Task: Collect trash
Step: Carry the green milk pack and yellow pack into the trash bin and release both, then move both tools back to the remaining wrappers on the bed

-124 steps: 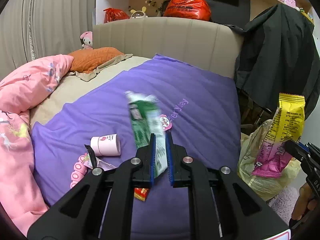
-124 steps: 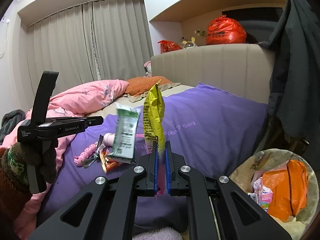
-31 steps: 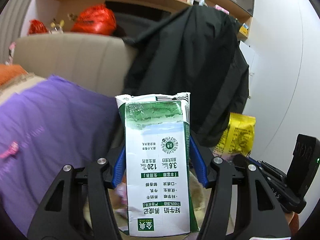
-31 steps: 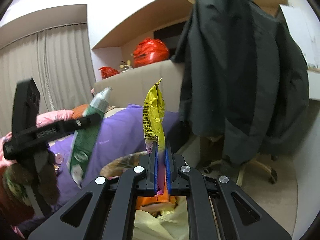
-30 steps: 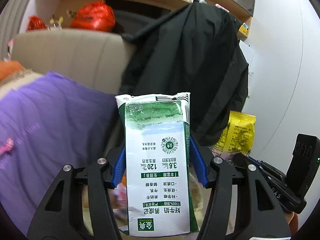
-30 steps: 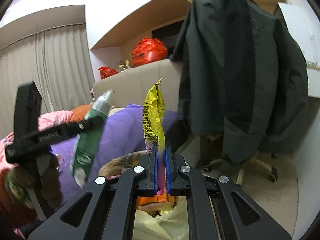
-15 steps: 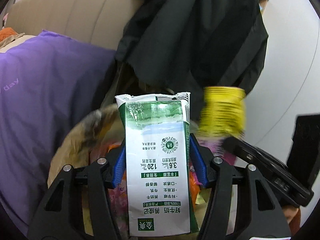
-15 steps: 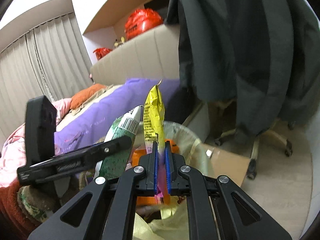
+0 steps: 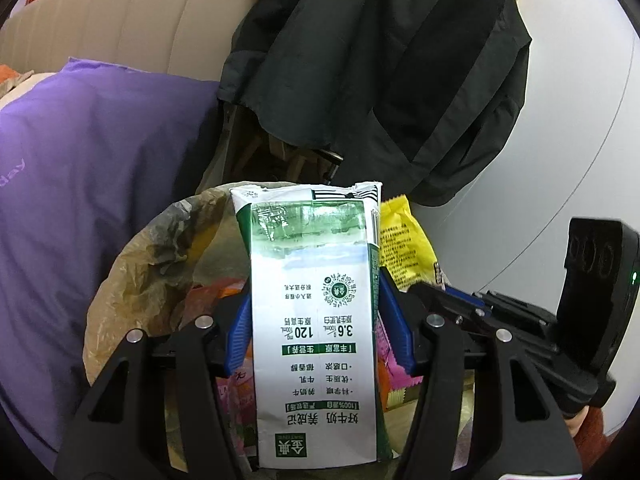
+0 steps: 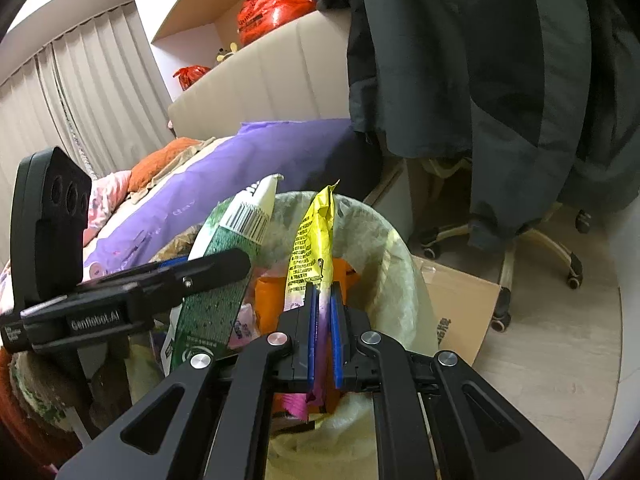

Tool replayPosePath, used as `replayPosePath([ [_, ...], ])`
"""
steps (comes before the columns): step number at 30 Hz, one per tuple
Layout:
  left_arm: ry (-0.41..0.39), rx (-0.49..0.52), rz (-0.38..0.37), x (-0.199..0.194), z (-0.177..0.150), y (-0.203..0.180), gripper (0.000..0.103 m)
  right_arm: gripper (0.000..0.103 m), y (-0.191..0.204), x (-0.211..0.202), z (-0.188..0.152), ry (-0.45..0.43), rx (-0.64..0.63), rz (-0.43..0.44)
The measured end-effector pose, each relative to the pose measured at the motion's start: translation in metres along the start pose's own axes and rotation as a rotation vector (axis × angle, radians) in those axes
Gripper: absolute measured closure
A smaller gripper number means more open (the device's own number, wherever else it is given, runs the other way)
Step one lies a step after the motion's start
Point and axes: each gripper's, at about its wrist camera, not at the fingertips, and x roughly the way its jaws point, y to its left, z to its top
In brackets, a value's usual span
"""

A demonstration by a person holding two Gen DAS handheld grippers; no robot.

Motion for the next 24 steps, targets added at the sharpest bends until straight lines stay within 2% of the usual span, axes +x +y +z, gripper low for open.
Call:
replayPosePath([
  [6,0.022,-0.040,-0.021,-0.004,0.003,0.003,0.049,0.095,0.002,-0.007,-0.001,-0.017,-0.007,0.010],
  [9,0.038,-0.080,-0.065,-0.011,0.005,0.009,0.048,0.094,0.004,-0.013,-0.001,-0.033,-0.007,0.010],
  [13,0.019,-0.103,-0.062,-0.032,0.009,0.015,0.038,0.092,0.007,-0.016,0.000,-0.029,0.000,0.003],
  [14,0.012,-0.098,-0.048,-0.038,0.009,0.016,0.038,0.083,0.010,-0.018,0.000,-0.031,-0.004,-0.001],
  [15,0.005,-0.097,-0.034,-0.045,0.009,0.017,0.037,0.068,0.012,-0.019,0.000,-0.031,-0.007,-0.002],
  [17,-0.007,-0.098,-0.019,-0.055,0.009,0.020,0.036,0.058,0.017,-0.023,0.001,-0.041,-0.015,0.004],
  [24,-0.048,-0.057,0.077,-0.109,-0.004,0.034,0.035,0.057,0.047,-0.038,0.006,-0.065,-0.073,-0.003],
])
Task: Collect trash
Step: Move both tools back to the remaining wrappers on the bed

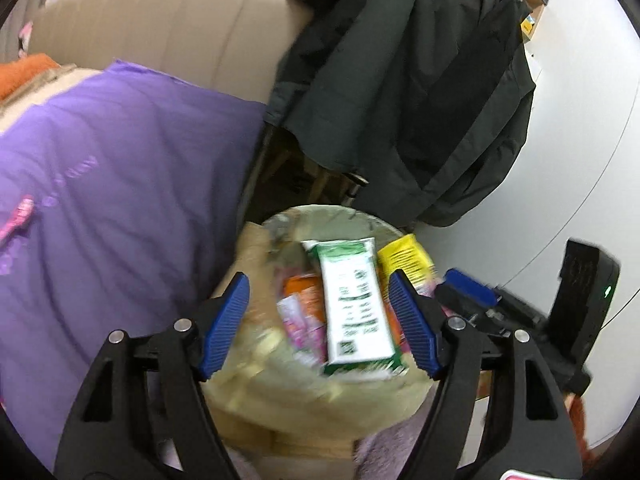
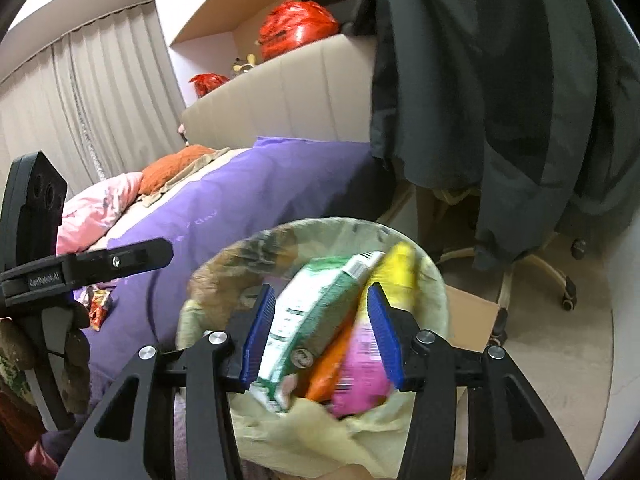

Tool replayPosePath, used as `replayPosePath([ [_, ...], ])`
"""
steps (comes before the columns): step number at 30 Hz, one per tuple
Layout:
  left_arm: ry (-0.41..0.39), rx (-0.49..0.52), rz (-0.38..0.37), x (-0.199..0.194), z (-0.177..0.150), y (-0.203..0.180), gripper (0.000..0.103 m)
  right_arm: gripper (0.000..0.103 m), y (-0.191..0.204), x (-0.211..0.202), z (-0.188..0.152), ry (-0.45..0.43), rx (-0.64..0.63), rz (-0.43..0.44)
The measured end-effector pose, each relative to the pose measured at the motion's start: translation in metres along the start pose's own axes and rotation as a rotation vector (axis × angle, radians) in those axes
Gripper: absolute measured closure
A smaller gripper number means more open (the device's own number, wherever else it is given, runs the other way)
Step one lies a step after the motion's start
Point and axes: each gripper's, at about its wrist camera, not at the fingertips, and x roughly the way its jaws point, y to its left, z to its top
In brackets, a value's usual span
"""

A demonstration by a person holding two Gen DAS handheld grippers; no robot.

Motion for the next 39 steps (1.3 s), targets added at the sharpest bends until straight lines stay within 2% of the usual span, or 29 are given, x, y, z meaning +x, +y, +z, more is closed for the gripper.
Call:
replayPosePath([
  [8,-0.060,-0.001,0.116,-0.073,-0.020,0.052,0.035,0.056,0.061,-0.022,0.010,-0.056,-0.119,0.002],
  [11,-0.094,-0.018,0.191,-0.108,-0.028,0.082,0.035,0.056,0.089,-0.027,0.012,-0.075,-0.170,0.013],
  [13,-0.107,-0.031,0.235,-0.128,-0.031,0.099,0.035,0.052,0.107,-0.027,0.013,-0.082,-0.187,0.029],
  [14,-0.120,-0.038,0.266,-0.142,-0.033,0.111,0.035,0.046,0.115,-0.027,0.014,-0.086,-0.187,0.038],
  [19,-0.172,-0.047,0.403,-0.199,-0.039,0.161,0.035,0.042,0.155,-0.016,0.015,-0.083,-0.186,0.156],
  [21,-0.186,-0.085,0.461,-0.224,-0.044,0.192,0.035,0.042,0.177,-0.009,0.014,-0.065,-0.217,0.182],
  [24,-0.206,-0.174,0.509,-0.254,-0.055,0.232,0.035,0.042,0.209,0.001,0.011,-0.044,-0.283,0.190],
  [27,-0.222,-0.281,0.502,-0.277,-0.068,0.273,0.035,0.042,0.237,0.013,0.007,-0.020,-0.325,0.206],
  [31,-0.231,-0.352,0.460,-0.280,-0.078,0.296,0.035,0.042,0.264,0.032,-0.001,0.033,-0.343,0.227],
  [35,-0.193,-0.347,0.446,-0.266,-0.082,0.301,0.035,0.042,0.285,0.048,-0.015,0.054,-0.379,0.205],
  [39,-0.107,-0.284,0.424,-0.237,-0.085,0.299,0.031,0.042,0.298,0.063,-0.027,0.072,-0.399,0.200],
])
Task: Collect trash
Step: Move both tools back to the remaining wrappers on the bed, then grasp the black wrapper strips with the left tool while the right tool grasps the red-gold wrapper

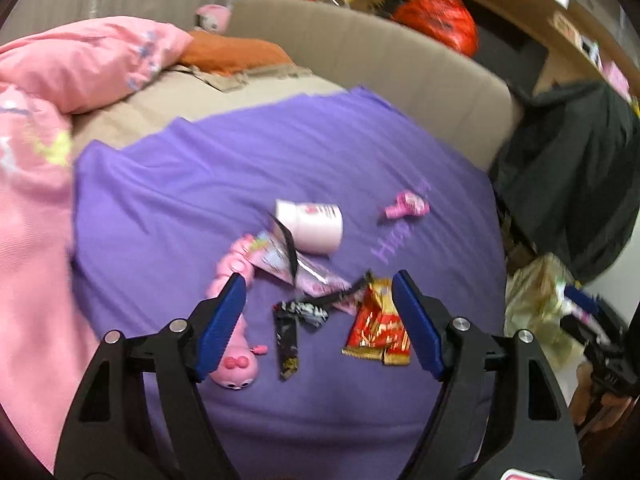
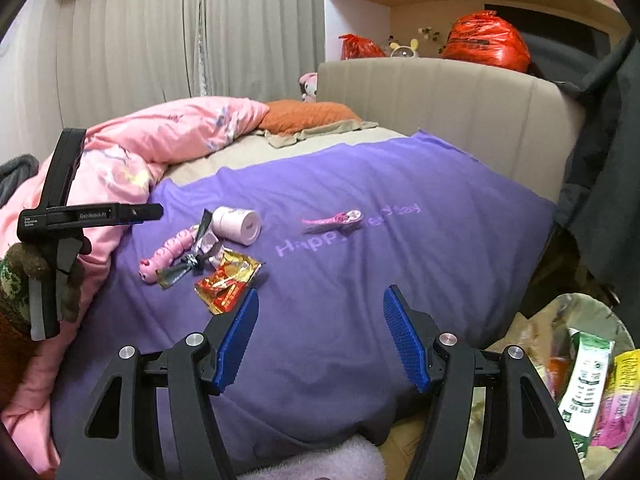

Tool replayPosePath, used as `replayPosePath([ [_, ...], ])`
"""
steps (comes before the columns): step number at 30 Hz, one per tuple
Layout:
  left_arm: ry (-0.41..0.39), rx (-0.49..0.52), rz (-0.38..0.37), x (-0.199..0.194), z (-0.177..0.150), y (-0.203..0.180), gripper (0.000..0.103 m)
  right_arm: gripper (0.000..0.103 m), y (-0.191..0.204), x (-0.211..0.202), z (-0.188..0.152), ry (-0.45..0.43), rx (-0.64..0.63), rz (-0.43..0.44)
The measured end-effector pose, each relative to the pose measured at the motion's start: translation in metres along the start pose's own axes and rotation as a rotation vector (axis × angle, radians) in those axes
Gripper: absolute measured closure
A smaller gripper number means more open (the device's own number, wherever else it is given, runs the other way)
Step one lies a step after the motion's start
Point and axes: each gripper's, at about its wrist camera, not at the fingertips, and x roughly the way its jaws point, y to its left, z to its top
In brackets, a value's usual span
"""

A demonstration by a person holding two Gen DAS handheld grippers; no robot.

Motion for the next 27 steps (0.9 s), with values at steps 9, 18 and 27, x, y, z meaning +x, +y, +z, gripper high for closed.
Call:
replayPosePath([
  [9,0.156,0.040,0.044,0.076,-0.017,-0.006,0.035,0.042,0.007,0.034,-0.018,0.070,0.020,0.015],
  [18,0.184,-0.045,0.008,0.073,-0.017,0.010,0.065,0.042,0.016,0.065,-0.025,0.160,0.019,0.018],
  [27,0.081,-0.080,0.089,0.042,-0.002,0.022,0.065,0.042,0.047,0.102,-0.016,0.193,0.029,0.122],
])
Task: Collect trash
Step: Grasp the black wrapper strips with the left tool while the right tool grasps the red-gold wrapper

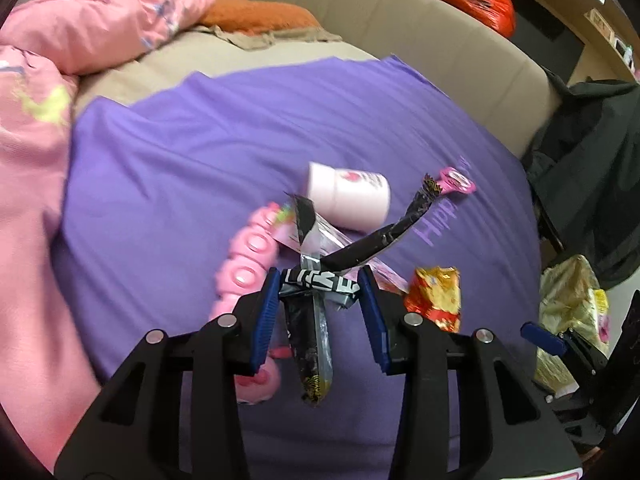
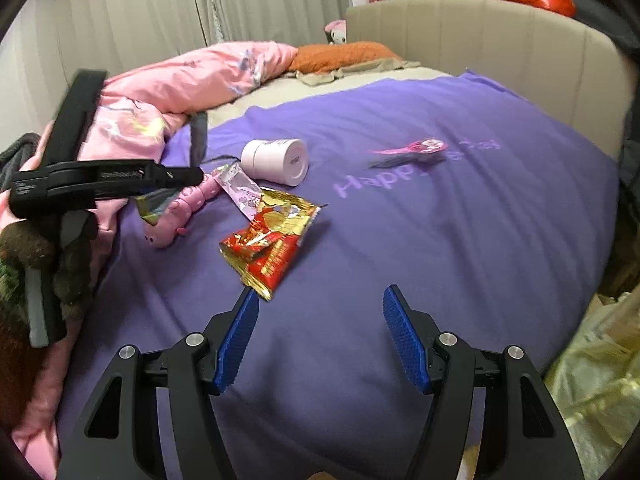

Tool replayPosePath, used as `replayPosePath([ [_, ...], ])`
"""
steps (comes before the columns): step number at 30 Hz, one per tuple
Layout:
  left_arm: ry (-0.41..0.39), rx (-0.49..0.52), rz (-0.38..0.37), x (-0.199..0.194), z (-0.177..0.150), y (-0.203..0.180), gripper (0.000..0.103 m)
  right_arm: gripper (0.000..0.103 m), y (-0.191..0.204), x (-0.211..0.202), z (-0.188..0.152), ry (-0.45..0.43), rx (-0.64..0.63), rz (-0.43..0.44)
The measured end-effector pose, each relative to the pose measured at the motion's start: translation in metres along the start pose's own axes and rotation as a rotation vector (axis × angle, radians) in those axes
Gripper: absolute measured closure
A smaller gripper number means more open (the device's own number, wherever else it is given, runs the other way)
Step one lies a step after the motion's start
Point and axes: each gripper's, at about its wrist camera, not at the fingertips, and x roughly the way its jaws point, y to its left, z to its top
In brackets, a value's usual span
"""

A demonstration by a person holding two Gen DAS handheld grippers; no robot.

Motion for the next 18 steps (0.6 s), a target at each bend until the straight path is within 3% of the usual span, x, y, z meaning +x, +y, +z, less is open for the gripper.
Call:
replayPosePath([
  [9,-0.017,0.007,-0.010,-0.005,0.002,0.002,0.065,0.042,0.046,0.052,0.012,0.073,-0.083,-0.032],
  [14,-0.009,0.003,-0.028,-0.005,0.002,0.002,0.065,0.042,0.031,0.050,0.010,0.078,-0.027,-0.035],
  [18,0.010,0.008,-0.032,-0.001,0.000,-0.001,0.065,0.042,0.017,0.041,0.007,0.068,-0.033,-0.145],
])
